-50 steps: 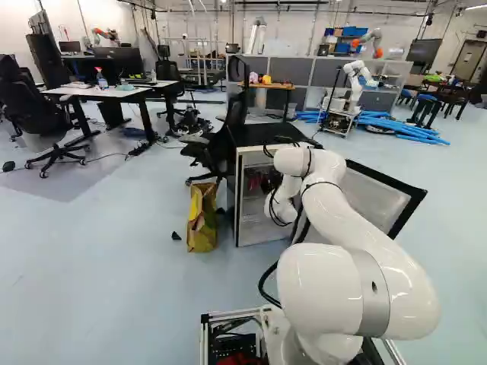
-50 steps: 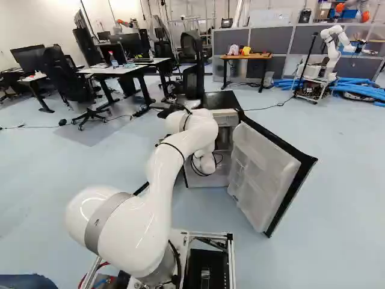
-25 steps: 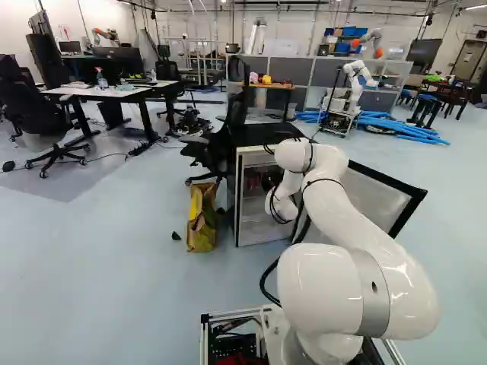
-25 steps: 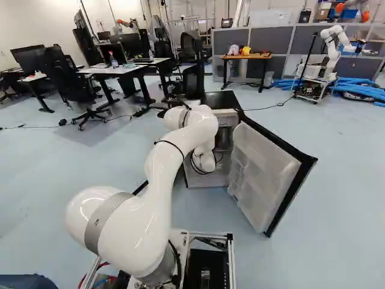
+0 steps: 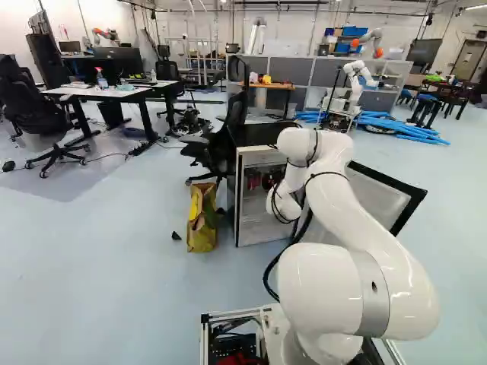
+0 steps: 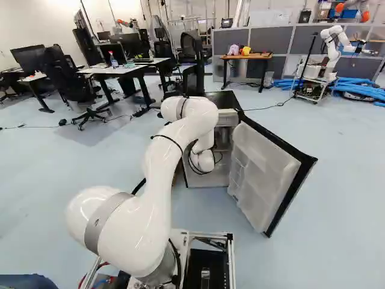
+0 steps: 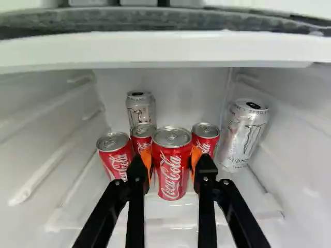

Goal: Grab a drink from the fridge

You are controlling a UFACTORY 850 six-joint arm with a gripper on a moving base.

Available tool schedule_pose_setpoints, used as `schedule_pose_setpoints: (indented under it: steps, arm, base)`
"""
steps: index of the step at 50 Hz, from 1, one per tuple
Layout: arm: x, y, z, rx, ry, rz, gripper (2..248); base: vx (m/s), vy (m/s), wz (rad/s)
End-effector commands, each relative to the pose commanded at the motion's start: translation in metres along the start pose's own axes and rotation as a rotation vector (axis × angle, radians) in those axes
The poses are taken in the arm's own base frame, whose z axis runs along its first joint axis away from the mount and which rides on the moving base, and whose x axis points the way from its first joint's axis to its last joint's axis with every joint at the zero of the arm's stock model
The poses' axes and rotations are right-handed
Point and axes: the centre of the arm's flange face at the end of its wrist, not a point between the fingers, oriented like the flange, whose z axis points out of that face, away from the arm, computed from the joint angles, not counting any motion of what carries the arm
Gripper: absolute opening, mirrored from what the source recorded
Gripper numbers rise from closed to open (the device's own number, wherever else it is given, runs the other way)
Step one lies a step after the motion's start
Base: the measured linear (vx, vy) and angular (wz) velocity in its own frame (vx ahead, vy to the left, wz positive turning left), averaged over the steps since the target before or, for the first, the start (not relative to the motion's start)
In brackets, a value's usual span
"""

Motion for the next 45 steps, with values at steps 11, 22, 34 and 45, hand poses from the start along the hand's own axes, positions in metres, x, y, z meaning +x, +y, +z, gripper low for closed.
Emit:
schedule_pose_setpoints:
  steps: [11, 22, 34, 45]
  arm:
    - [0.018, -0.005, -0.025, 0.000, -0.028, 0.010, 95]
    - [0.035, -0.011, -0.049, 0.000, -0.053, 0.018, 95]
    - [0.053, -0.016, -0.077, -0.002, -0.075, 0.026, 95]
    - [0.069, -0.019, -0.102, -0.009, -0.092, 0.034, 95]
  base:
    - [0.000, 0.000, 0.000]
    - [0.000, 0.000, 0.000]
    - [0.000, 0.000, 0.000]
    - [0.000, 0.000, 0.000]
